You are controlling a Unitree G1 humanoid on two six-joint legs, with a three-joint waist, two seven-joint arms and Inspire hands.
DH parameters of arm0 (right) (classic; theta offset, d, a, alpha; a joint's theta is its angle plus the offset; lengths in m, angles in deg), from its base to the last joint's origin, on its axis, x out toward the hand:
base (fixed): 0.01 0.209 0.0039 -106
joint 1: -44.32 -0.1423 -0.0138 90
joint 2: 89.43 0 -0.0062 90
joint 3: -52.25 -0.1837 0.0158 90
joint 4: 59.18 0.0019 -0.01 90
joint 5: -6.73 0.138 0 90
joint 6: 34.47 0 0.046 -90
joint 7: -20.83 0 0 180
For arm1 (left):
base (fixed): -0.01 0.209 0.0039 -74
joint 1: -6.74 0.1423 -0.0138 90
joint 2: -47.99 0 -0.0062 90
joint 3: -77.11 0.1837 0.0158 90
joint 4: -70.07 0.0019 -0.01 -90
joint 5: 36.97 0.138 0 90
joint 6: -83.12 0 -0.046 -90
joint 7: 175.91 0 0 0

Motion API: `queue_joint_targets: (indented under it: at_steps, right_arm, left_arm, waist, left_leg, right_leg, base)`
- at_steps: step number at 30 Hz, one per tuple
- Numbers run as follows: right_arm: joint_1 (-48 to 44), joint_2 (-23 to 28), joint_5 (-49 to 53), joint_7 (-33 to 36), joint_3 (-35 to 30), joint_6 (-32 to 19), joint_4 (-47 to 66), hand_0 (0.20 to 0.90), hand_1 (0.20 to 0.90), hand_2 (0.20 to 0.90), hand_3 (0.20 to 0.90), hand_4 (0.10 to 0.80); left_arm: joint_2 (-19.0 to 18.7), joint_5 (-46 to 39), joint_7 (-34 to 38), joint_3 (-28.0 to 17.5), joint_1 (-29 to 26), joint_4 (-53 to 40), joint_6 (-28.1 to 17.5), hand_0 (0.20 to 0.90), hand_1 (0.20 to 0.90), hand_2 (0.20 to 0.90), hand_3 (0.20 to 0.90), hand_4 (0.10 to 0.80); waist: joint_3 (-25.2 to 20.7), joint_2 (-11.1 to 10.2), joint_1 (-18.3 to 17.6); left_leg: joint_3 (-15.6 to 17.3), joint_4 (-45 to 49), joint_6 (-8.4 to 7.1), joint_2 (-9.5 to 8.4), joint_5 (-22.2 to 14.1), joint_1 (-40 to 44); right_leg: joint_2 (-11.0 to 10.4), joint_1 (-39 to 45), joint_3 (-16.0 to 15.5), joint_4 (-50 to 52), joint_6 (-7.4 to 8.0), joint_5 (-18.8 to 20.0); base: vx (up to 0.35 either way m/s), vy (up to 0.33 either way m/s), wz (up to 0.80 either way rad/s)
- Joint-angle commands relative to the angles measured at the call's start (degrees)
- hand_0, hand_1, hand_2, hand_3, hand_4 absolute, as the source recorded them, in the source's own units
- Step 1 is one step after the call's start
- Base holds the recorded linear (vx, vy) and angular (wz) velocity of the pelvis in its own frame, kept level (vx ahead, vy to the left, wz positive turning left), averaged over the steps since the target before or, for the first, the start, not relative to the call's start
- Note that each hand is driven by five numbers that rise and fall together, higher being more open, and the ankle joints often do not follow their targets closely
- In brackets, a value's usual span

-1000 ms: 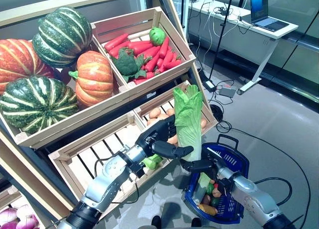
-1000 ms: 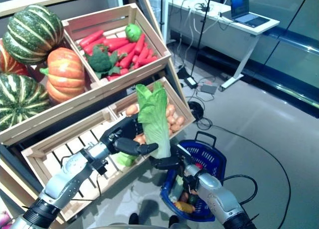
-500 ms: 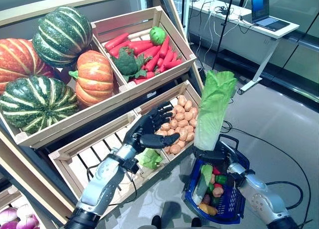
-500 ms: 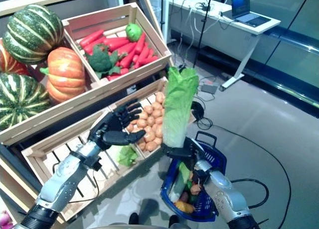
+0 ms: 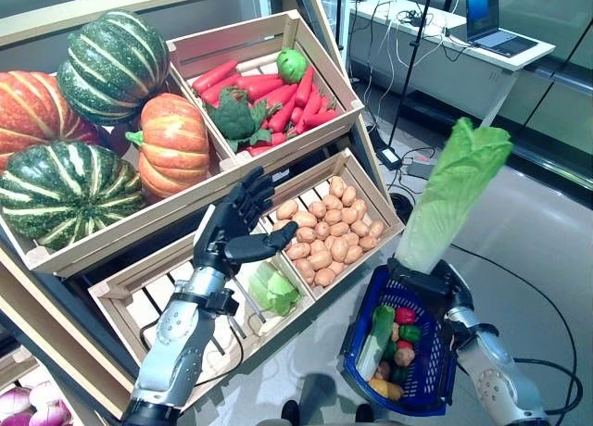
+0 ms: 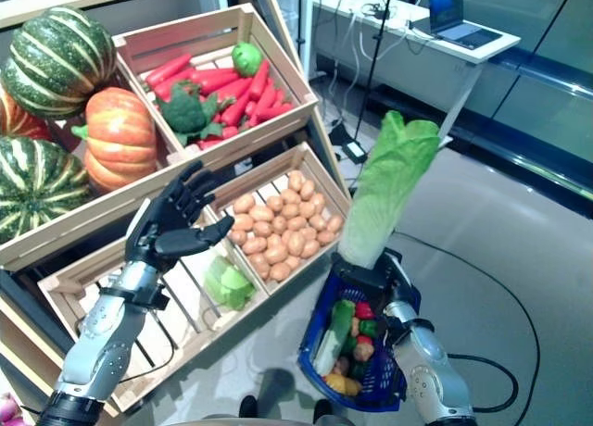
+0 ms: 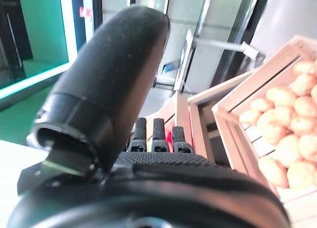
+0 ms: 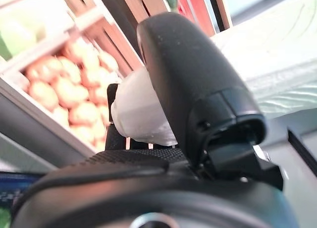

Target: Put vegetables into the basket

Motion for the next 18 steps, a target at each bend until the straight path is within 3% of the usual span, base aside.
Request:
queue_joint_targets:
  at_steps: [1,4,7,12,15,18]
  right_arm:
    - [-5.5,-0.7,1.5,4.7,-5.0,-11.7,2.0,0.300,0.300,0.300,0.300,0.400]
    - [-7.9,-0.9,1.7,8.8,-5.2,-14.4,-1.0,0.300,0.300,0.300,0.300,0.400]
    - [-13.9,1.3,4.6,13.7,-5.7,-20.1,-7.6,0.300,0.300,0.300,0.300,0.400]
    - [-18.8,2.8,8.6,16.9,-6.2,-25.7,-11.8,0.300,0.300,0.300,0.300,0.400]
    - [-23.0,3.9,11.3,18.9,-6.2,-28.2,-14.4,0.300,0.300,0.300,0.300,0.400]
    - [-25.0,4.1,13.9,18.7,-6.2,-28.8,-16.5,0.300,0.300,0.300,0.300,0.400]
  left_arm:
    - [-1.1,-1.1,0.8,-3.8,-4.2,-1.1,-10.2,0.900,0.900,0.900,0.900,0.800]
    - [-1.8,-1.3,2.8,-3.2,-6.1,0.0,-13.7,0.900,0.900,0.900,0.900,0.800]
    - [-2.7,-0.9,7.9,-2.2,-11.4,2.0,-18.9,0.900,0.900,0.900,0.900,0.800]
    - [-3.1,0.0,10.0,-0.7,-15.1,1.9,-22.3,0.900,0.900,0.900,0.900,0.800]
    - [-3.3,0.4,11.5,0.4,-18.0,1.8,-24.9,0.900,0.900,0.900,0.900,0.800]
    - [-3.1,1.3,11.9,0.8,-19.6,1.8,-25.4,0.900,0.900,0.900,0.900,0.800]
  waist:
    - [-1.7,-1.8,-0.5]
    - [0.7,-1.4,-0.2]
    - [6.8,-0.9,0.8]
    - [12.4,-0.8,1.9]
    - [17.1,-0.6,2.7]
    - [18.8,-0.4,3.0]
  left_leg:
    - [0.6,0.7,-1.43,-0.61,-5.3,0.0]
    - [-0.2,2.4,-1.31,-0.77,-4.9,-3.2]
    - [-2.4,3.8,-1.40,-0.98,-3.6,-8.8]
    - [-3.7,6.0,-1.88,-1.31,-2.6,-14.3]
    - [-4.4,14.1,-2.62,-2.51,-2.7,-22.3]
    - [-4.6,19.3,-2.85,-2.97,-3.7,-26.5]
  right_leg:
    - [-1.8,-0.3,-0.9,1.1,1.68,-0.9]
    - [-1.7,-3.8,-1.0,4.5,1.30,-2.0]
    - [-0.9,-9.3,-1.5,8.2,0.56,-2.7]
    - [-0.2,-12.7,-2.3,9.2,-0.37,-2.5]
    - [-0.6,-18.4,-3.9,14.2,-1.21,-2.9]
    - [-0.9,-21.5,-4.7,18.5,-1.84,-4.2]
  base:
    - [-0.109,-0.043,0.01]
    - [-0.199,-0.060,0.02]
    - [-0.329,-0.104,0.06]
    - [-0.230,-0.141,0.21]
    - [-0.244,-0.127,0.13]
    - [-0.146,-0.056,0.12]
